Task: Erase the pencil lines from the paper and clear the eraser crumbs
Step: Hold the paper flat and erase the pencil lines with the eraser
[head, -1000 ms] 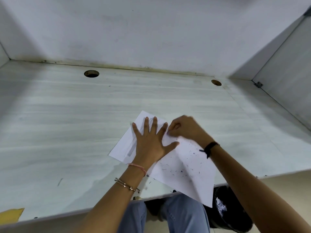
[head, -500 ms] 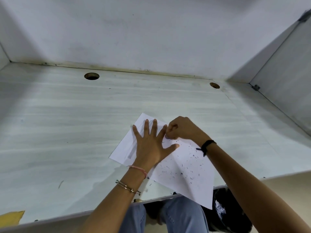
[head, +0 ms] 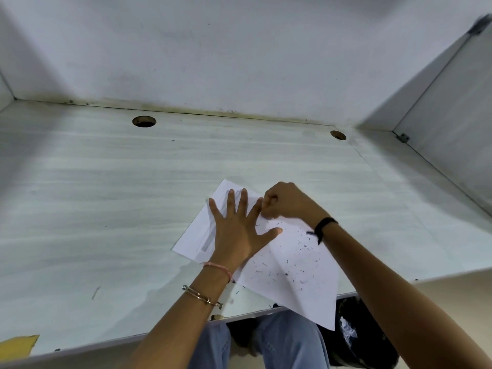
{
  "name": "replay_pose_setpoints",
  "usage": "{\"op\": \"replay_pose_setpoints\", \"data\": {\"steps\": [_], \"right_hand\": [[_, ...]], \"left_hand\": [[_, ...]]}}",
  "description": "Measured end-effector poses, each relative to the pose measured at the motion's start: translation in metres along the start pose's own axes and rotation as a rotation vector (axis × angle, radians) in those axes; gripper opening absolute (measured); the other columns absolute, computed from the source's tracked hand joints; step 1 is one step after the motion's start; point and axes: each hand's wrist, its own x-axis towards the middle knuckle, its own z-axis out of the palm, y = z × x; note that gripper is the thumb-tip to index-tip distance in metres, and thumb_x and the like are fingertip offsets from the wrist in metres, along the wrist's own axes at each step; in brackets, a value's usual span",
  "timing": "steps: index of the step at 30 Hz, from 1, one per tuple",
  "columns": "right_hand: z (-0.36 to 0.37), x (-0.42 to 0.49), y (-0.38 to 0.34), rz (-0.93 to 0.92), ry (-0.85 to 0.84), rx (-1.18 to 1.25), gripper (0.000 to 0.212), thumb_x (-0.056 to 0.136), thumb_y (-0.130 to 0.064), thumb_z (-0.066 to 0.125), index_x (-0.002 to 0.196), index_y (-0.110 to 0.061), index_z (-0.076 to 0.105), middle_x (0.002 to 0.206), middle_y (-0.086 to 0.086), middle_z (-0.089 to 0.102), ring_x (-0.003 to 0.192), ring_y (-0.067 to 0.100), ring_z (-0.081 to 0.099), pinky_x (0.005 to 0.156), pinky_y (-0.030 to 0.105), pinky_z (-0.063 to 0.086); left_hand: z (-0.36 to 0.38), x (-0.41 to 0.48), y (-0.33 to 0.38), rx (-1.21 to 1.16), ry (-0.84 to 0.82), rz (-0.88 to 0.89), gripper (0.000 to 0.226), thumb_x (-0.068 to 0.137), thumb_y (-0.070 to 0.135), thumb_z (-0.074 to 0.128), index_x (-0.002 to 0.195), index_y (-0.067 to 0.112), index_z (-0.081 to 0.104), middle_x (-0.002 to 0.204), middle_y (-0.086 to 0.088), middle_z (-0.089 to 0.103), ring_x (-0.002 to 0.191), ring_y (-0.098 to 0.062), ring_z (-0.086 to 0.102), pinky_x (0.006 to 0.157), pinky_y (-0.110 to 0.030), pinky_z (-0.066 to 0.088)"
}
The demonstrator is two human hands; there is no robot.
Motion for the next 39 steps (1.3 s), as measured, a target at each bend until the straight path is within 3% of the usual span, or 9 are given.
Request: {"op": "replay_pose_setpoints", "data": {"steps": [4, 10, 13, 18, 23, 25, 29, 35, 39], "right_hand": [[-0.007, 0.004, 0.013, 0.062, 0.055, 0.08, 0.003, 0.076, -0.006, 0.071, 0.073, -0.006, 0.069, 0.068, 0.002, 0.067, 0.055, 0.006, 0.057, 0.046, 0.008, 0.039], [-0.021, 0.007, 0.017, 0.117, 0.175, 0.063, 0.003, 0.071, 0.001, 0.066, 0.07, 0.001, 0.069, 0.058, -0.003, 0.061, 0.049, 0.01, 0.053, 0.045, 0.016, 0.037], [-0.008, -0.005, 0.008, 0.047, 0.074, 0.117, 0.001, 0.074, -0.005, 0.07, 0.073, -0.005, 0.071, 0.062, -0.005, 0.065, 0.054, 0.005, 0.057, 0.047, 0.01, 0.039], [-0.013, 0.005, 0.024, 0.123, 0.143, 0.136, 0.004, 0.074, -0.005, 0.073, 0.076, -0.001, 0.071, 0.074, 0.008, 0.071, 0.069, 0.019, 0.067, 0.072, 0.027, 0.057], [0.0, -0.006, 0.004, 0.035, 0.018, 0.094, 0.004, 0.074, -0.008, 0.07, 0.071, -0.01, 0.07, 0.067, 0.003, 0.068, 0.059, 0.01, 0.059, 0.06, 0.019, 0.05], [-0.005, -0.002, 0.016, 0.09, 0.078, 0.147, 0.003, 0.074, -0.007, 0.073, 0.072, -0.007, 0.071, 0.069, 0.006, 0.069, 0.06, 0.012, 0.062, 0.064, 0.02, 0.054], [-0.023, 0.003, 0.022, 0.162, 0.158, 0.102, 0.006, 0.075, 0.0, 0.068, 0.07, -0.003, 0.068, 0.061, 0.001, 0.063, 0.054, 0.01, 0.058, 0.044, 0.009, 0.041], [-0.007, 0.003, 0.018, 0.107, 0.11, 0.107, 0.001, 0.075, -0.004, 0.07, 0.076, -0.004, 0.069, 0.082, 0.01, 0.072, 0.07, 0.018, 0.064, 0.067, 0.026, 0.054], [-0.006, 0.003, 0.012, 0.067, 0.161, 0.009, 0.003, 0.074, -0.002, 0.066, 0.076, -0.002, 0.068, 0.077, 0.01, 0.071, 0.06, 0.014, 0.061, 0.053, 0.017, 0.044]], "left_hand": [[-0.001, 0.0, 0.0, 0.034, 0.009, 0.004, 0.1, 0.069, 0.088, -0.006, 0.154, 0.038, 0.012, 0.164, -0.006, -0.001, 0.149, -0.034, -0.009, 0.103, -0.07, -0.02], [-0.001, 0.0, 0.001, 0.031, 0.005, 0.006, 0.101, 0.069, 0.088, -0.006, 0.154, 0.037, 0.013, 0.164, -0.007, -0.001, 0.149, -0.035, -0.009, 0.103, -0.071, -0.02], [0.0, 0.0, -0.001, 0.01, 0.025, 0.01, 0.099, 0.071, 0.088, -0.002, 0.154, 0.037, 0.015, 0.164, -0.007, 0.002, 0.149, -0.035, -0.008, 0.103, -0.071, -0.02], [-0.003, 0.0, 0.001, 0.036, -0.018, -0.003, 0.105, 0.064, 0.088, -0.012, 0.154, 0.038, 0.008, 0.164, -0.006, -0.004, 0.149, -0.034, -0.011, 0.103, -0.071, -0.019], [-0.002, 0.0, 0.0, 0.019, -0.011, -0.004, 0.102, 0.066, 0.088, -0.009, 0.154, 0.038, 0.006, 0.164, -0.006, -0.004, 0.149, -0.033, -0.013, 0.103, -0.07, -0.02], [-0.003, 0.0, 0.001, 0.038, -0.03, -0.002, 0.104, 0.065, 0.088, -0.011, 0.154, 0.038, 0.006, 0.164, -0.006, -0.005, 0.149, -0.034, -0.012, 0.103, -0.071, -0.018], [-0.004, 0.0, 0.001, 0.04, -0.036, -0.005, 0.104, 0.064, 0.088, -0.011, 0.154, 0.038, 0.005, 0.164, -0.005, -0.006, 0.149, -0.034, -0.012, 0.104, -0.071, -0.018], [-0.004, 0.0, 0.001, 0.033, -0.029, -0.004, 0.105, 0.064, 0.087, -0.013, 0.154, 0.038, 0.007, 0.164, -0.005, -0.005, 0.149, -0.033, -0.012, 0.103, -0.07, -0.019], [-0.003, -0.001, 0.001, 0.02, -0.038, 0.0, 0.103, 0.066, 0.088, -0.01, 0.154, 0.038, 0.006, 0.164, -0.005, -0.007, 0.149, -0.033, -0.014, 0.103, -0.07, -0.02]]}}
